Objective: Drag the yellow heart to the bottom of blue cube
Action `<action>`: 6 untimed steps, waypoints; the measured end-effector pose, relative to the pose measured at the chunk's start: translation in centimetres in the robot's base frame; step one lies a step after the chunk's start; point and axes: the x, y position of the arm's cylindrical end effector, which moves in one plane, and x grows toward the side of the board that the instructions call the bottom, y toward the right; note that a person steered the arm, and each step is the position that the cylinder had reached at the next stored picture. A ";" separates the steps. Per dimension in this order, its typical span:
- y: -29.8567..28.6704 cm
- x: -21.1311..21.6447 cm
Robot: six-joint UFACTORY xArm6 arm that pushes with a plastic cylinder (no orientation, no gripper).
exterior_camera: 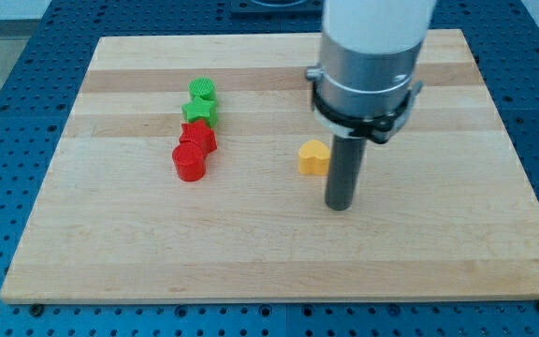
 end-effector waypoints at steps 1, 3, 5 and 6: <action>-2.3 -0.2; -4.7 -3.2; -4.2 -5.1; -2.2 -5.1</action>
